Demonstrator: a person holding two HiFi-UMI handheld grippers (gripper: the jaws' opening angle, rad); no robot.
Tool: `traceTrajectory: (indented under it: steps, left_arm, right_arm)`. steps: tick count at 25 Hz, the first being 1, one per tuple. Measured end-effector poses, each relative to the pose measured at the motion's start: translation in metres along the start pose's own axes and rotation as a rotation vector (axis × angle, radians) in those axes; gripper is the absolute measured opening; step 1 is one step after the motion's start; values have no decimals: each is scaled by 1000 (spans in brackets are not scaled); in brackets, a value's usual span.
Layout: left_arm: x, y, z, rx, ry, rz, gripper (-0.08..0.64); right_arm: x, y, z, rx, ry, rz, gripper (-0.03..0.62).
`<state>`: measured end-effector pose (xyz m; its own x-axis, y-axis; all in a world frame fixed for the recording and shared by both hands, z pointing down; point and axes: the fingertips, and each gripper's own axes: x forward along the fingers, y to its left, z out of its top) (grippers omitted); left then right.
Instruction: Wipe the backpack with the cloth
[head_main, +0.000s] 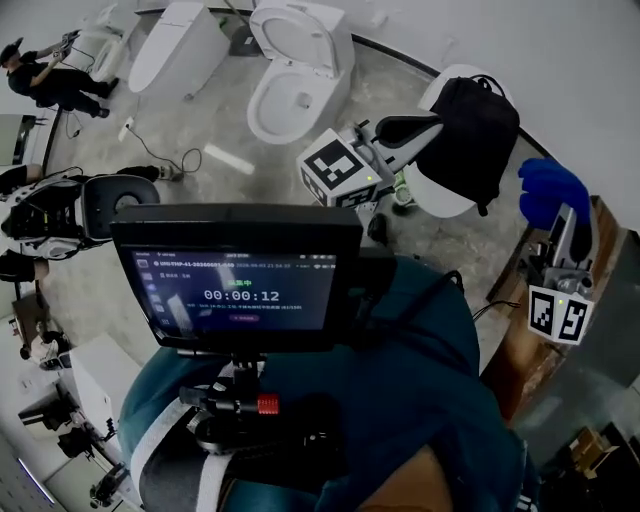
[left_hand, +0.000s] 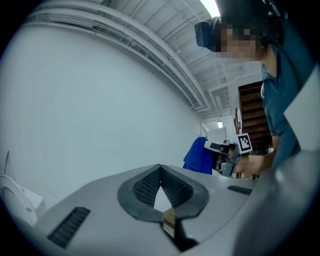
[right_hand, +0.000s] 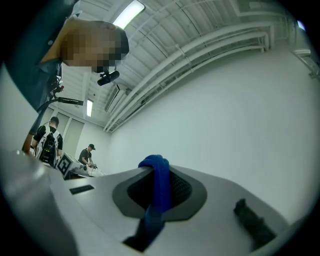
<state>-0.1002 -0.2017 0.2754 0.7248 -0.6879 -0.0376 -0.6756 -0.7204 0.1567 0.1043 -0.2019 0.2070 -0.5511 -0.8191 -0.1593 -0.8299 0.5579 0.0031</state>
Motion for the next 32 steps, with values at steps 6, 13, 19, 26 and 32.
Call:
traceTrajectory:
  steps: [6,13,19,26,32]
  left_arm:
    - [-25,-58,10,35,-20,-2,3]
    - [-68,-173,-13,49,0,-5,3]
    - [-101,-244,-36,62,-7,17,3]
    - [-172,-336,-37,91,-33,60,3]
    - [-227,-366,-10,106,-61,93,3]
  right_arm:
    - [-68,9,39,-31,-25,-25,20]
    - [-201,33,59,-91,-18,-48,20]
    - [-277,53,54,-73,13,-34,20]
    - [-376,97,62,-35,21,-12,20]
    - [-398,143,78,-15,35,22,20]
